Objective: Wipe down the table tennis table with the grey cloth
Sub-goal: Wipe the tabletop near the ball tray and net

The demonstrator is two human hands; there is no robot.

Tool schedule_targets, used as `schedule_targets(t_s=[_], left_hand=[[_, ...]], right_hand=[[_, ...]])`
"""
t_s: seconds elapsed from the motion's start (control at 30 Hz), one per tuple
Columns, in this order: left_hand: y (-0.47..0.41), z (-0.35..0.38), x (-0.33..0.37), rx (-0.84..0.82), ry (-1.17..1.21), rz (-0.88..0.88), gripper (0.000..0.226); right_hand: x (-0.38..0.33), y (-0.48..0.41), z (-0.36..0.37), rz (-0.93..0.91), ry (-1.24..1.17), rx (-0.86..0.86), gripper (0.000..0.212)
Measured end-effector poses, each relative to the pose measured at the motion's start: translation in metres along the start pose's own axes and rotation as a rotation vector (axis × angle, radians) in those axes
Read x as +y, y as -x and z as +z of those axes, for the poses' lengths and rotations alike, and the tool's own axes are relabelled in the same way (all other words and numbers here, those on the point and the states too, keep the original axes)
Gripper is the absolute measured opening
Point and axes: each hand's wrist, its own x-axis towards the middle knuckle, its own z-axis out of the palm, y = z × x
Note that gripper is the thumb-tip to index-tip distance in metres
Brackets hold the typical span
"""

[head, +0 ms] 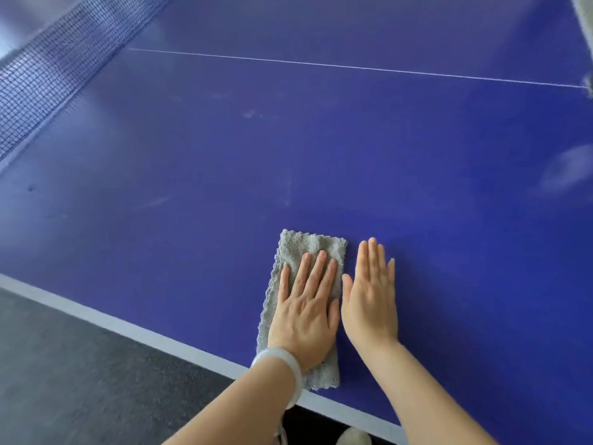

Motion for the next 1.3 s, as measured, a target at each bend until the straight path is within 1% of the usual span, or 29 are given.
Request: schedule_targets(t_s=[0.1, 0.27, 0.33, 0.43, 0.5, 0.53, 0.6, 0.7, 0.73, 0.77, 0.8, 0.83, 0.9, 0.93, 1.0, 1.03, 1.07, 1.1, 1.13, 1.2, 1.23, 1.3], left_hand=[[0.0, 0.001, -0.002, -0.033, -0.02, 0.035, 0.063], [0.002, -0.004, -0.006, 0.0, 0.06, 0.082, 0.059], [0.012, -0.006, -0.024, 0.003, 0.065, 0.13, 0.057], [0.036, -0.012, -0.077, 0.038, 0.038, 0.178, 0.06], [0.037, -0.022, -0.12, 0.048, 0.012, 0.121, 0.061], [0.029, -0.026, -0.14, 0.06, -0.007, 0.064, 0.061], [0.002, -0.035, -0.169, 0.074, -0.008, -0.103, 0.06], [-0.031, -0.036, -0.169, 0.119, 0.045, -0.357, 0.06], [-0.033, -0.033, -0.157, 0.129, 0.065, -0.396, 0.061], [-0.029, -0.028, -0.14, 0.133, 0.067, -0.389, 0.062], [-0.021, -0.022, -0.12, 0.138, 0.06, -0.326, 0.063], [-0.008, -0.018, -0.099, 0.144, 0.052, -0.213, 0.064], [0.018, -0.007, -0.068, 0.112, 0.059, 0.08, 0.064], [0.027, -0.006, -0.064, 0.077, 0.048, 0.21, 0.063], [0.023, -0.013, -0.084, 0.004, 0.016, 0.404, 0.062], [0.011, -0.021, -0.105, -0.019, -0.002, 0.466, 0.061], [-0.003, -0.029, -0.129, -0.026, -0.017, 0.485, 0.061], [-0.019, -0.037, -0.153, -0.014, -0.03, 0.441, 0.061], [-0.035, -0.045, -0.177, 0.012, -0.04, 0.341, 0.06], [-0.062, -0.055, -0.212, 0.058, -0.036, 0.105, 0.059], [-0.067, -0.057, -0.215, 0.064, -0.015, 0.014, 0.059], [-0.061, -0.049, -0.196, 0.09, 0.042, -0.107, 0.06]], right_hand=[[-0.024, -0.01, 0.007, 0.049, -0.012, 0.027, 0.055], [-0.023, -0.011, 0.01, 0.075, -0.117, 0.117, 0.05], [-0.026, -0.013, 0.012, 0.094, -0.081, 0.132, 0.051], [-0.029, -0.014, 0.016, 0.096, 0.06, 0.109, 0.057], [-0.03, -0.015, 0.017, 0.098, 0.154, 0.09, 0.06], [-0.031, -0.015, 0.017, 0.105, 0.182, 0.089, 0.063], [-0.033, -0.015, 0.017, 0.108, 0.213, 0.094, 0.068], [-0.032, -0.017, 0.02, 0.111, 0.243, 0.107, 0.062], [-0.032, -0.017, 0.02, 0.118, 0.254, 0.095, 0.061], [-0.032, -0.017, 0.019, 0.123, 0.259, 0.085, 0.062], [-0.032, -0.016, 0.019, 0.126, 0.259, 0.08, 0.063], [-0.032, -0.017, 0.018, 0.128, 0.257, 0.084, 0.062], [-0.033, -0.017, 0.018, 0.13, 0.241, 0.088, 0.061], [-0.033, -0.017, 0.018, 0.128, 0.232, 0.085, 0.062], [-0.033, -0.016, 0.018, 0.12, 0.227, 0.098, 0.061], [-0.034, -0.016, 0.018, 0.12, 0.224, 0.11, 0.061], [-0.033, -0.016, 0.018, 0.121, 0.223, 0.116, 0.062], [-0.033, -0.016, 0.018, 0.124, 0.233, 0.116, 0.06], [-0.033, -0.016, 0.018, 0.13, 0.248, 0.108, 0.058], [-0.034, -0.016, 0.018, 0.137, 0.27, 0.087, 0.063], [-0.035, -0.016, 0.018, 0.137, 0.278, 0.078, 0.065], [-0.035, -0.016, 0.017, 0.142, 0.289, 0.078, 0.062]])
